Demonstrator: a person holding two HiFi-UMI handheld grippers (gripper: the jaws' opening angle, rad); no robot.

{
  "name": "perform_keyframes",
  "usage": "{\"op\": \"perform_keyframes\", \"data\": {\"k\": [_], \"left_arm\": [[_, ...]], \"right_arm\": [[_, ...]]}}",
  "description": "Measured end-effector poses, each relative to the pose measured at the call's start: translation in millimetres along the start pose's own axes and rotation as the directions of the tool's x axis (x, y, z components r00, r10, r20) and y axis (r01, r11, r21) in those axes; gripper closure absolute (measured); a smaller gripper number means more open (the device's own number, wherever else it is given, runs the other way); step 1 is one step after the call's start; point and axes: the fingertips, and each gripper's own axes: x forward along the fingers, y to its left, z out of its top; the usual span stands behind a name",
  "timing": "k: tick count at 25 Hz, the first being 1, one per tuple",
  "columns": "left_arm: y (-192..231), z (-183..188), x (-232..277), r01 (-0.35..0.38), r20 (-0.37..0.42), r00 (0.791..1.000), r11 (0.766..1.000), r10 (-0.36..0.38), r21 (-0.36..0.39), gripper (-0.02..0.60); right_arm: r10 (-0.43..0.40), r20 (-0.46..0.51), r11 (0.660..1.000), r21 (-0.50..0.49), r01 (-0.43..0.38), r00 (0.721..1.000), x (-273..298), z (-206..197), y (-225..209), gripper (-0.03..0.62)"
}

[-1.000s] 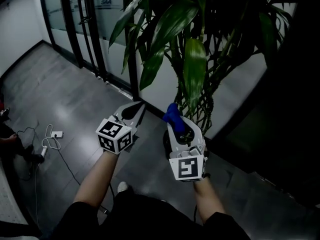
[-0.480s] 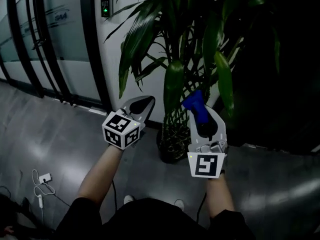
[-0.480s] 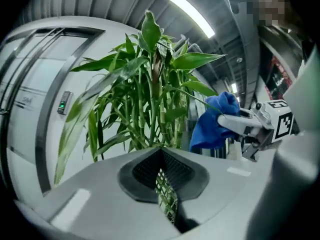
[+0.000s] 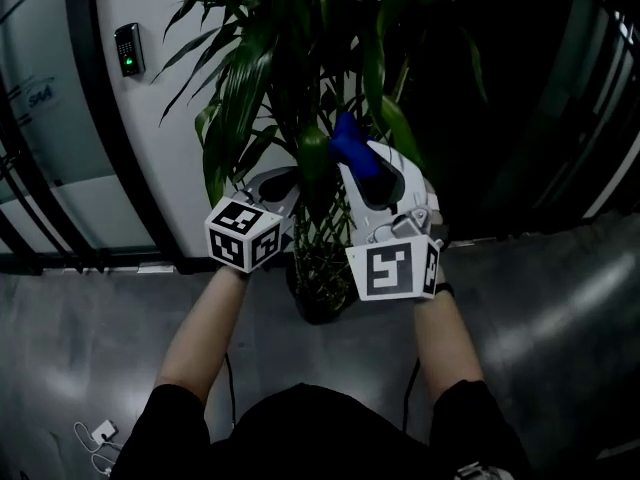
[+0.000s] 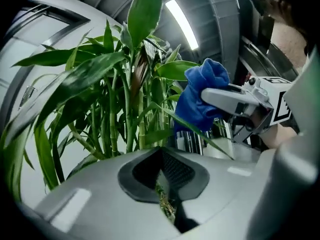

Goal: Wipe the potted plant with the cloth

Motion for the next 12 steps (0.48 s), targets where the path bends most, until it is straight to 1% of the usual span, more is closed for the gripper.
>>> {"op": "perform_keyframes", "data": {"k": [3, 7, 8, 9, 12], "left_arm": [[7, 11, 4, 0.013, 0.016, 1.0, 0.999, -0.012, -0.043, 0.575], [18, 12, 6, 0.024, 0.025, 0.999, 0.989, -0.02, -0.145, 0.575], [18, 12, 7, 0.021, 0.023, 1.0, 0.987, -0.018, -0.157, 0.575], [17, 13, 7, 0.021, 0.023, 1.0, 0.988, -0.018, -0.156, 0.575], [13, 16, 7, 0.025, 0.024, 0.999, 0.992, -0.022, -0.121, 0.575]], "right_arm": [[0.021, -0.008, 0.997, -0.069, -0.022, 1.0, 20, 15, -2, 0.487], [0.081, -0.017, 0.988, -0.133, -0.083, 0.997, 39, 26, 17, 0.487], [0.097, -0.019, 0.985, -0.14, -0.099, 0.995, 42, 26, 21, 0.487], [0.113, -0.023, 0.983, -0.142, -0.115, 0.993, 43, 25, 25, 0.487], [0.156, -0.043, 0.974, -0.159, -0.161, 0.987, 47, 16, 36, 0.487]]}}
